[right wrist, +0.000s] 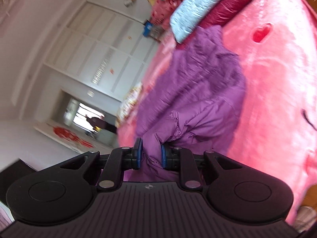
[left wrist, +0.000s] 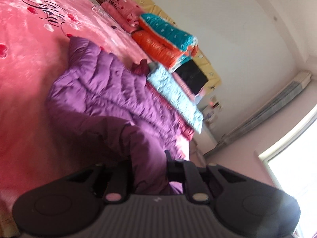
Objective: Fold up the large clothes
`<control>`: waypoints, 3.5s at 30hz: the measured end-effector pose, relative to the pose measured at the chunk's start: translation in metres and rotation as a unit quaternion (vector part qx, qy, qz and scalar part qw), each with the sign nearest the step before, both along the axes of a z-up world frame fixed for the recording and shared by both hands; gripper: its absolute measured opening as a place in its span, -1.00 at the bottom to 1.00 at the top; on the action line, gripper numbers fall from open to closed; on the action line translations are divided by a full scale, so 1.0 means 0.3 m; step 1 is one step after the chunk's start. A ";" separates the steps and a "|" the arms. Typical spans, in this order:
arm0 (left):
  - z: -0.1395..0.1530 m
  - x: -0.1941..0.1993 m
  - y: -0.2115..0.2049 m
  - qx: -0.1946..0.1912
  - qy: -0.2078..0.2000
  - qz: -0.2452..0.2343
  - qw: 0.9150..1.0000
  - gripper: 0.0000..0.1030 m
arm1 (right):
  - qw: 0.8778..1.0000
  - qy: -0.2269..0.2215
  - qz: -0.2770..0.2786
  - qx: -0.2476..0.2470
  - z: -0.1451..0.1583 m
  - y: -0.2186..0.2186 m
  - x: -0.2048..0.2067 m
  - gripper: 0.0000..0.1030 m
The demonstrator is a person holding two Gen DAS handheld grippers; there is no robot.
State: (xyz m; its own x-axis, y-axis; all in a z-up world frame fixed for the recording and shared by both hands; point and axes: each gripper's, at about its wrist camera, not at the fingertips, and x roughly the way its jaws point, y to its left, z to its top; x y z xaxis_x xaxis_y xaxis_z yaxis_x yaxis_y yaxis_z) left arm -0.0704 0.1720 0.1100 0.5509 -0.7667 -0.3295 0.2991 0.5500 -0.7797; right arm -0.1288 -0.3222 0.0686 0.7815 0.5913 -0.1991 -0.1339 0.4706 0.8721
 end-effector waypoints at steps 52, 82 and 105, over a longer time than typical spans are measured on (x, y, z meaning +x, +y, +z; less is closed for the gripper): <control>-0.042 0.971 0.015 -0.034 0.021 0.180 0.983 -0.18 | 0.979 -0.056 -0.192 0.030 -0.053 -0.215 0.886 1.00; 0.107 0.555 0.053 0.120 -0.079 0.201 0.969 0.91 | 0.968 0.034 -0.248 0.010 -0.249 0.005 0.356 1.00; -0.222 0.346 -0.129 0.048 0.054 0.230 0.970 0.91 | 0.975 0.052 -0.195 0.097 -0.309 0.058 0.338 1.00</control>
State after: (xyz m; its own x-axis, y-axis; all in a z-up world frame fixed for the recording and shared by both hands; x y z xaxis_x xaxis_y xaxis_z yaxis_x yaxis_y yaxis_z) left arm 0.0334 0.1332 0.0433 0.7860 -0.4106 -0.4622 -0.0760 0.6777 -0.7314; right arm -0.0272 -0.3046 -0.0241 0.9359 0.2870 -0.2045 0.1174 0.2935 0.9487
